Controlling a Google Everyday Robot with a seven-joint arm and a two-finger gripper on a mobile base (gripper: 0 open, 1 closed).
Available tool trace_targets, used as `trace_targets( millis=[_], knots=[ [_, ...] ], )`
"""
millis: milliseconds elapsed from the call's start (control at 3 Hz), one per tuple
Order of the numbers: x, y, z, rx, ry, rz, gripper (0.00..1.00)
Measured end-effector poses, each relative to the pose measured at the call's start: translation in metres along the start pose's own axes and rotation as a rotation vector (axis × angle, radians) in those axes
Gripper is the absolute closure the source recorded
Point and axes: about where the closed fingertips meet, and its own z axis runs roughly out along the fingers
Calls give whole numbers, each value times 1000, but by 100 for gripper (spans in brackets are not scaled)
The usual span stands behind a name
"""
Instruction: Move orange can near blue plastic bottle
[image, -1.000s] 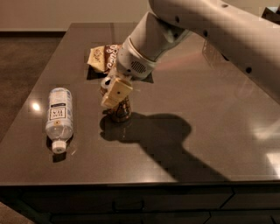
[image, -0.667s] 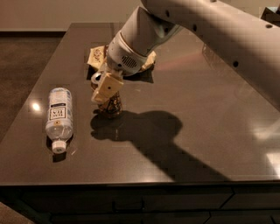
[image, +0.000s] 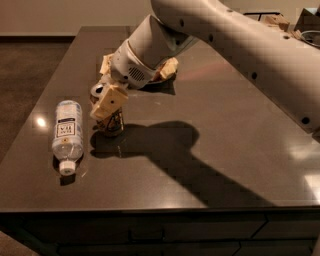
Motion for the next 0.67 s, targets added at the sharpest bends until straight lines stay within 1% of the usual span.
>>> trace_targets(
  millis=[333,667],
  knots=[
    [-2,1,8,-13,-37,-14,54],
    [-3,3,15,-26,-58,-29,31]
  ],
)
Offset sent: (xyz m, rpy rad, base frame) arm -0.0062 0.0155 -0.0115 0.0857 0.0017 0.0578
